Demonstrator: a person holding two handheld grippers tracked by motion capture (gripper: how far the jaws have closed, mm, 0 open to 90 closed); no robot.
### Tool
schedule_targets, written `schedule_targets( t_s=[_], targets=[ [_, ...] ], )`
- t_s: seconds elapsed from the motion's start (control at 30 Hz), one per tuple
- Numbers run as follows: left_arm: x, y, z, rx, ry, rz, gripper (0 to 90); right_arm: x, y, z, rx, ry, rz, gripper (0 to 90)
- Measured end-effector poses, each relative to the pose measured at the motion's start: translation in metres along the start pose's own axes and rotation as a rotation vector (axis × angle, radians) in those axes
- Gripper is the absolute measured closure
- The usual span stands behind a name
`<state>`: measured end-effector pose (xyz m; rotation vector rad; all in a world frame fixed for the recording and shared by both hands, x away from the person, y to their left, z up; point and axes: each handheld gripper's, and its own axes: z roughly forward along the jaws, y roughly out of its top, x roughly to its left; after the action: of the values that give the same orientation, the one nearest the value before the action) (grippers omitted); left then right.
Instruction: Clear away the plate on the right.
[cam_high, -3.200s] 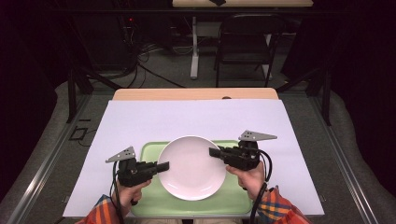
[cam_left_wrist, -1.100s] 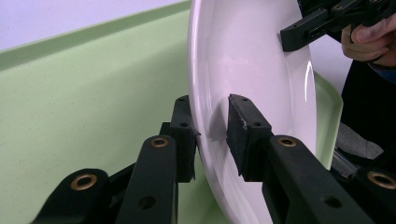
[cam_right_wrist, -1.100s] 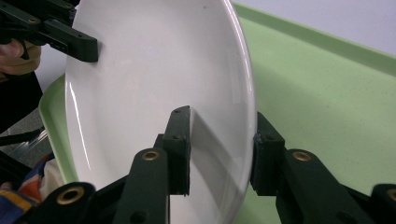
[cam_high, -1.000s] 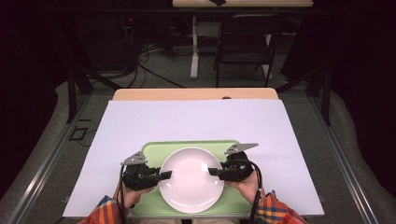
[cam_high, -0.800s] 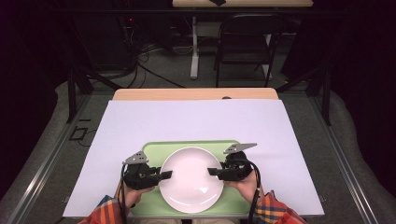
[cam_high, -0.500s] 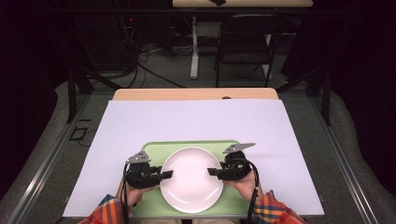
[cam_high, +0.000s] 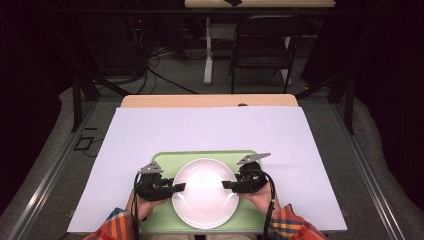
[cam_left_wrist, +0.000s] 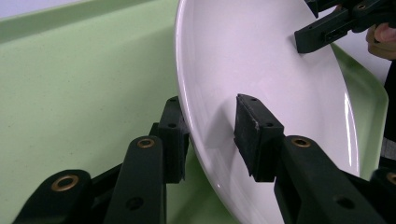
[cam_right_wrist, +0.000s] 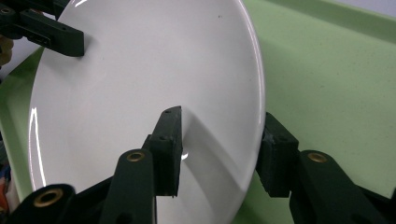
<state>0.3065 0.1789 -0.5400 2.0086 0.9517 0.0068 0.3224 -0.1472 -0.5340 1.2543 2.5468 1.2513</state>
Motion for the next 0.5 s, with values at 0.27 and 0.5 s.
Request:
schedule_targets(
  t_s=[0.27,0.5],
  targets=[
    [0.003,-0.0003,0.0043,0.009,0.024,0.003,63.3,-0.0028,-0.0012,0.0046,0.013,-0.014,0.008,54.3],
    [0.0053,-0.0008,0.0076,0.034,0.047,0.008,62.4,-0.0039,-0.0012,0.009,0.026,-0.032,-0.003,52.4]
  ],
)
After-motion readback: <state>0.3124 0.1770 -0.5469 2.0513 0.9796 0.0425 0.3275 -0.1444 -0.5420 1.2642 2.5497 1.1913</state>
